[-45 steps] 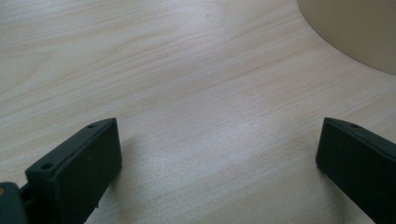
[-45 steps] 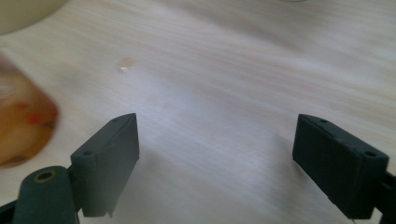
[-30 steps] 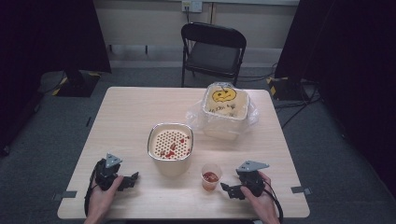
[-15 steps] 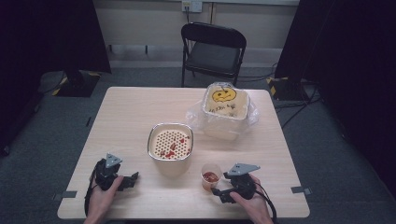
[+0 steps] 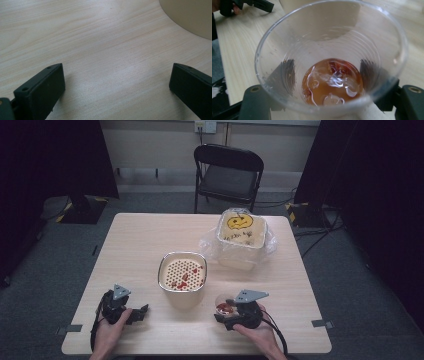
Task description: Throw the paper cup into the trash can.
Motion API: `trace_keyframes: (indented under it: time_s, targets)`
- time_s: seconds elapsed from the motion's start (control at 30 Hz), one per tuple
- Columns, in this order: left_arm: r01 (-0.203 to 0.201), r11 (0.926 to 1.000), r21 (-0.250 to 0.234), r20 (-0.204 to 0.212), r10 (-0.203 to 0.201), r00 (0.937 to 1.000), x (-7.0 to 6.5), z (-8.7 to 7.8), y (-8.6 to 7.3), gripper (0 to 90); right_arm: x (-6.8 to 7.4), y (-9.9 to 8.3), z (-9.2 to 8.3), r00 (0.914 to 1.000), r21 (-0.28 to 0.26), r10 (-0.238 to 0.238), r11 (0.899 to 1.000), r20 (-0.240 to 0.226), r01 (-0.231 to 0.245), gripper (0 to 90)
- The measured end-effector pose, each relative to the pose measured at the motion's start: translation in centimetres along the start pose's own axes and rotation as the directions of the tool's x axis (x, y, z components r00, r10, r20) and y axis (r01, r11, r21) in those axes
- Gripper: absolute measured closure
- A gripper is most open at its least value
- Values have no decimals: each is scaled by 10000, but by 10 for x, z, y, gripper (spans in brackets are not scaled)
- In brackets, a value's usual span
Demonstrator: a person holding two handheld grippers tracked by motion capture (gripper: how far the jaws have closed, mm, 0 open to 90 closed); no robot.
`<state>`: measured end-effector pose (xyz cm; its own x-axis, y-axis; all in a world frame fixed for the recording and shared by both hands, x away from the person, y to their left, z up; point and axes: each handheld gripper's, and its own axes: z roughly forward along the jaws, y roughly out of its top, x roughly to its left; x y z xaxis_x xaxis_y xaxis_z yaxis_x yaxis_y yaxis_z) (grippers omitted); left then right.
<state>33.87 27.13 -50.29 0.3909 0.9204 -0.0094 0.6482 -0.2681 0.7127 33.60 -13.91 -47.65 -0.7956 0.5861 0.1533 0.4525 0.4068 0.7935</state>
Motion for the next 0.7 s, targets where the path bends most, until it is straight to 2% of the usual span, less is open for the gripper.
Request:
trace_keyframes:
  time_s: [0.2,0.33,0.63,0.7]
  targets:
    - [-13,10000,0,-3,13,10000,0,0,0,0,-1,3,8,9999,-209,-145,9997,33,146,321]
    - [-21,10000,6,5,21,10000,0,0,0,0,-2,6,10,9998,-214,-183,9996,106,186,383]
    - [-3,10000,-1,3,3,10000,0,0,0,0,-3,9,4,9994,-162,-228,9996,249,232,423]
    - [-14,10000,-4,-1,14,10000,0,0,0,0,-4,10,1,9992,-191,-94,9998,377,101,430]
